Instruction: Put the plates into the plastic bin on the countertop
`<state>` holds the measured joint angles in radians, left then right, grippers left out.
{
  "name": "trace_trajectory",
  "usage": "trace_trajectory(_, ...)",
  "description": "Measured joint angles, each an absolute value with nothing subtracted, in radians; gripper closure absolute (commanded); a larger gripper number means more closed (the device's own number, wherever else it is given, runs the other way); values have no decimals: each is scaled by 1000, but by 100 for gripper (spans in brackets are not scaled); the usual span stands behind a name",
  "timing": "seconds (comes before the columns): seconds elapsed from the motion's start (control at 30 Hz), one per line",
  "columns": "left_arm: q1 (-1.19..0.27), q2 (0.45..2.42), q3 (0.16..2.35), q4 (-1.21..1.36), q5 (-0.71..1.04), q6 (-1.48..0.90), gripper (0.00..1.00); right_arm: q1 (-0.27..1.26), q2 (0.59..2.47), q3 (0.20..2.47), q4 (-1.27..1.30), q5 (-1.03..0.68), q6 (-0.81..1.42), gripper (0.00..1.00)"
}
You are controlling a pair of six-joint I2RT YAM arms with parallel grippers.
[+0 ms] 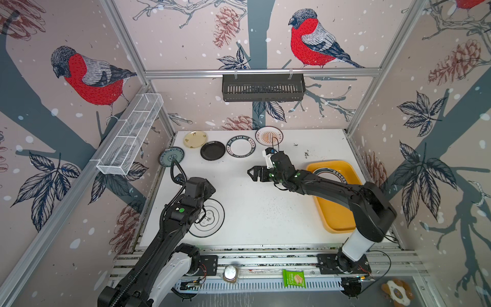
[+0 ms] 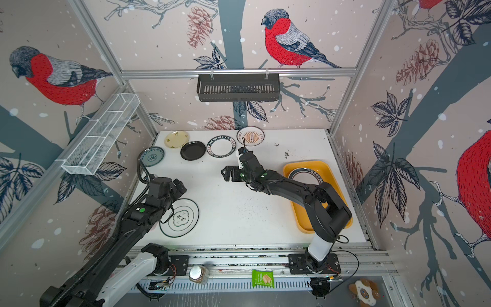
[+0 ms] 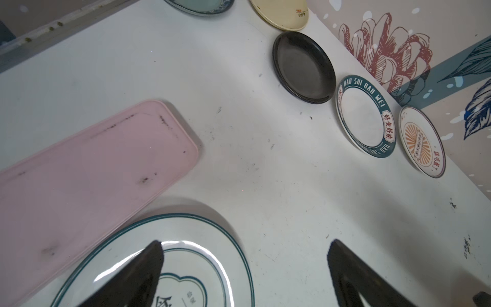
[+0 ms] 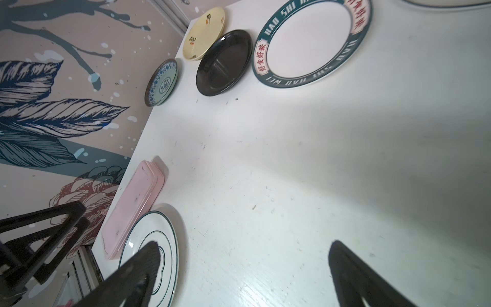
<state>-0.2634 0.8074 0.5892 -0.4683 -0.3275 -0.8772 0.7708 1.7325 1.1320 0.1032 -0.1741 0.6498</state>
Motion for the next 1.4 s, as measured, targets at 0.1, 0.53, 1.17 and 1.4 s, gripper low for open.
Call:
trace_trajectory(0.1,-226,780,575,-531,-336,-897,4,804,1826,1212,117,-205,635,0)
trace_trajectory(0.53,-75,792,527,-679,-232,-979,4,891,2074,1392,146,-369,594,0)
trace_trajectory(1.17,-73,674,385,-743,-297,-1208,4,904,2178,1529,127,-493,527,0)
trace_trajectory(1.4,-73,596,282,-666,-209,-1223,4,910,2204,1565,77,-504,517,1)
